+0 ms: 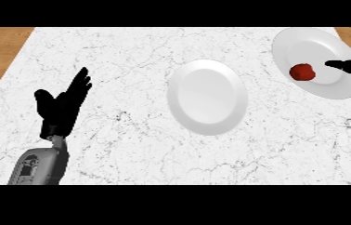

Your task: Pick the bell pepper from the plate and place it in the plate

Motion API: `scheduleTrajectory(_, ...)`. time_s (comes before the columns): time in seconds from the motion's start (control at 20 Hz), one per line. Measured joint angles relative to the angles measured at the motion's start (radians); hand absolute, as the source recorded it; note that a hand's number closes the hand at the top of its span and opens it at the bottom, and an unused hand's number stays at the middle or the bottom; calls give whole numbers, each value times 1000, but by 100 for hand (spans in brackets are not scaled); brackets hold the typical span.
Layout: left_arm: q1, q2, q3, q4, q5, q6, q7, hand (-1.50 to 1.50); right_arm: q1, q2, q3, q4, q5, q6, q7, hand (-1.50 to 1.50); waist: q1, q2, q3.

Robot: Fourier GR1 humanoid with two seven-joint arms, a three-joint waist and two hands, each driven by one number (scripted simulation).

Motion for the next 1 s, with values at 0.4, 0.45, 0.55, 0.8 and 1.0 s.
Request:
scheduleTrajectory(0.4,-2,3,2,-18,-1,1,19,0,-34,-62,-89,99,-117,272,135,-150,-4,-2,-1)
scheduleTrajectory(0.45,6,-3,-4,-21,-4,1,14,0,-32,-77,-95,106,-125,304,143,-150,-1,-1,0)
scheduleTrajectory(0.55,-4,-1,-2,-28,-2,1,30,0,-18,-92,-103,110,-137,342,138,-150,1,1,0)
scheduleTrajectory(0.8,8,-12,-8,-33,-7,1,20,0,22,-113,-113,102,-155,384,96,-150,7,4,1)
scheduleTrajectory(1.0,-2,-13,-7,-19,-9,-2,13,0,70,-138,-115,100,-158,393,71,-150,10,7,2)
